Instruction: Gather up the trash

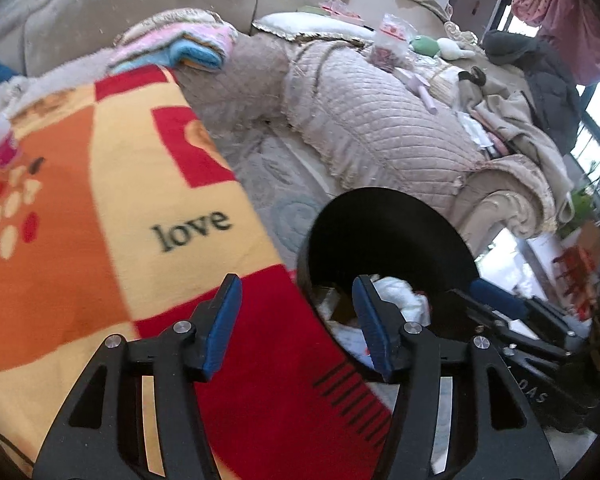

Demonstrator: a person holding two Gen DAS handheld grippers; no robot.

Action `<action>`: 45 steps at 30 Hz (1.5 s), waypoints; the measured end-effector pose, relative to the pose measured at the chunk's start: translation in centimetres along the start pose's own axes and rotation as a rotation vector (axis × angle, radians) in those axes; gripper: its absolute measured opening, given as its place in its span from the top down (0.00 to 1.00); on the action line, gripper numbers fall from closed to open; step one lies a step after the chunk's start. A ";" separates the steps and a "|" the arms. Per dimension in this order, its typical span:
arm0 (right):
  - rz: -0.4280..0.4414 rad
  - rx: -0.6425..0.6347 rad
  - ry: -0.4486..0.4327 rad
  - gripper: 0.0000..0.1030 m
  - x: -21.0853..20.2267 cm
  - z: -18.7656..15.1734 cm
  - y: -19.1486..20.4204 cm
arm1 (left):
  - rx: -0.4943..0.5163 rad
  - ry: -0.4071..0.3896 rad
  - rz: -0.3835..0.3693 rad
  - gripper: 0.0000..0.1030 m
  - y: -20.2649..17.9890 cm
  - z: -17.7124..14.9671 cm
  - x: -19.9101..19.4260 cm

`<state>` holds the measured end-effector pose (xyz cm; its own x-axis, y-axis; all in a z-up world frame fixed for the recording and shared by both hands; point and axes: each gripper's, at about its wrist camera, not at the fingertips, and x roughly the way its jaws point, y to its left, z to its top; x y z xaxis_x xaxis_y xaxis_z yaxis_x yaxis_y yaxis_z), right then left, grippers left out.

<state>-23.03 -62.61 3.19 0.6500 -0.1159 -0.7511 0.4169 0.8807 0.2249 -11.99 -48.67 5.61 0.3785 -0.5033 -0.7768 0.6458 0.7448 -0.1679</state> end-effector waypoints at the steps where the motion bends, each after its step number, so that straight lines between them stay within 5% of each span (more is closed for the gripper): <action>1: -0.006 -0.003 -0.008 0.55 -0.3 -0.1 0.3 | 0.010 -0.011 0.015 0.45 0.0 -0.2 -0.5; 9: -0.044 -0.022 -0.098 0.51 -4.0 -0.6 2.4 | 0.015 -0.101 0.059 0.45 0.9 -1.0 -5.0; 11: -0.050 -0.025 -0.122 0.37 -4.9 -0.6 3.0 | 0.018 -0.129 0.067 0.45 0.9 -1.3 -6.2; 13: -0.062 -0.031 -0.151 0.33 -6.0 -0.7 3.6 | 0.020 -0.157 0.074 0.45 1.1 -1.6 -7.6; 31: -0.120 -0.059 -0.334 0.27 -12.7 -1.2 7.6 | 0.034 -0.351 0.109 0.45 2.1 -3.7 -15.0; 45: -0.119 -0.067 -0.346 0.24 -13.5 -1.3 8.7 | 0.036 -0.363 0.120 0.45 2.4 -4.1 -15.7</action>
<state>-28.98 -52.78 14.44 0.7803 -0.3580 -0.5127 0.4678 0.8783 0.0987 -19.13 -37.13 14.93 0.6585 -0.5410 -0.5231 0.6033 0.7950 -0.0627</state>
